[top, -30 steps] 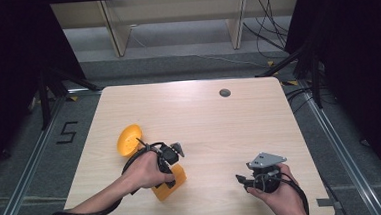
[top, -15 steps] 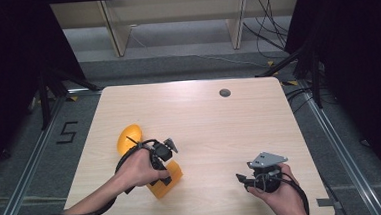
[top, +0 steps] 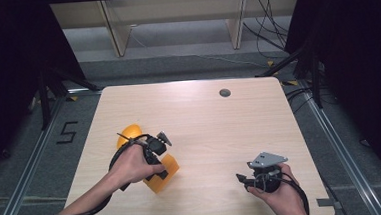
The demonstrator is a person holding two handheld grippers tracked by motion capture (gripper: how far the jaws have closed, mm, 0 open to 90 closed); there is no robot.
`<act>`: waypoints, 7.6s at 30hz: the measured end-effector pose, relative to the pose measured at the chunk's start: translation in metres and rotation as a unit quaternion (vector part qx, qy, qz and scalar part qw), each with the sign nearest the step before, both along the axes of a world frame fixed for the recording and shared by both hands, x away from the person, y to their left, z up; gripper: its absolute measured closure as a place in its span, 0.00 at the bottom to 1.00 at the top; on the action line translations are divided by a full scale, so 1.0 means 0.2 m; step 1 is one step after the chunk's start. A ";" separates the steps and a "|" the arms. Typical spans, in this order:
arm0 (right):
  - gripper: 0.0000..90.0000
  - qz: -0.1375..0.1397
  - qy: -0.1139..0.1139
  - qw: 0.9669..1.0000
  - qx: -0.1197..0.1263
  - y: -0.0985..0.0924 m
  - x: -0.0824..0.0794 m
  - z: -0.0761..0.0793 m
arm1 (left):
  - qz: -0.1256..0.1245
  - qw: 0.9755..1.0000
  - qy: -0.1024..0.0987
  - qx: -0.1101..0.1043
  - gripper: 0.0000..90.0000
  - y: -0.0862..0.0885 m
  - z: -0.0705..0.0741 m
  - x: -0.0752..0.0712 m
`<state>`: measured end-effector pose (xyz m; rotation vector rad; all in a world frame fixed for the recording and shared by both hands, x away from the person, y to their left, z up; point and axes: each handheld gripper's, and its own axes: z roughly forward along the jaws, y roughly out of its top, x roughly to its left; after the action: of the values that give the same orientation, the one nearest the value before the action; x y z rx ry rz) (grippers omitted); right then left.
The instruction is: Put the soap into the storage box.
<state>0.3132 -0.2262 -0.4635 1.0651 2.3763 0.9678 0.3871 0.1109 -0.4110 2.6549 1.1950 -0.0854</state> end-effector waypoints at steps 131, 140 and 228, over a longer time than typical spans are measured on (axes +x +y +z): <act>0.48 -0.007 -0.003 1.000 0.005 0.00 0.00 0.00 | 0.195 0.980 -0.048 0.004 0.68 0.39 0.25 0.41; 0.48 -0.006 0.001 1.000 0.003 0.00 0.00 0.00 | 0.212 0.976 -0.046 0.008 0.68 0.40 0.25 0.43; 0.47 -0.010 0.028 1.000 0.006 0.01 -0.01 0.00 | 0.235 0.970 -0.004 0.069 0.62 0.51 0.02 0.64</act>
<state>0.3108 -0.2246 -0.4639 1.1335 2.4016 0.9587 0.5155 0.2126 -0.4075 2.3966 1.8493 0.0911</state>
